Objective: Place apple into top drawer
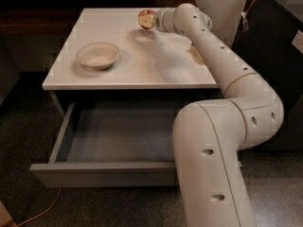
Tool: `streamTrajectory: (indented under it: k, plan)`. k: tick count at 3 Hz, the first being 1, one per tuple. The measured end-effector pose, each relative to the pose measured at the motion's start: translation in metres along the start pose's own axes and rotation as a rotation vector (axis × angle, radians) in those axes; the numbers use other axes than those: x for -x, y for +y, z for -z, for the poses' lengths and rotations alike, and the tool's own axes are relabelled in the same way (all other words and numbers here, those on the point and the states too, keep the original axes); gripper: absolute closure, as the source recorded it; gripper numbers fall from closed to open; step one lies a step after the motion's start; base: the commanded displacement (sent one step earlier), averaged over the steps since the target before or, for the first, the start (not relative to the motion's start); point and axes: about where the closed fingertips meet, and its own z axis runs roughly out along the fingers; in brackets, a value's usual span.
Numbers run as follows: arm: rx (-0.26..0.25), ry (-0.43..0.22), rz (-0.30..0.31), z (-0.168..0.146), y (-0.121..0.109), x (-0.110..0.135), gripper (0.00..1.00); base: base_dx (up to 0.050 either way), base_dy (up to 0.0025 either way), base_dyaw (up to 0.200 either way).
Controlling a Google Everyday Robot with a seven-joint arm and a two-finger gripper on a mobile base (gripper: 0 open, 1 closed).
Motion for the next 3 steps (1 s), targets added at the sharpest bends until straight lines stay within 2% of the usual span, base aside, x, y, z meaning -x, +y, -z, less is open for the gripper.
streamTrajectory:
  k: [1, 2, 3]
  plan:
    - [0.079, 0.067, 0.001, 0.044, 0.029, 0.001, 1.00, 0.000, 0.00000, 0.000]
    - [0.167, 0.142, 0.006, 0.084, 0.058, -0.004, 1.00, 0.000, 0.00000, 0.000]
    - [0.266, 0.176, 0.046, 0.123, 0.075, -0.004, 1.00, 0.000, 0.00000, 0.000]
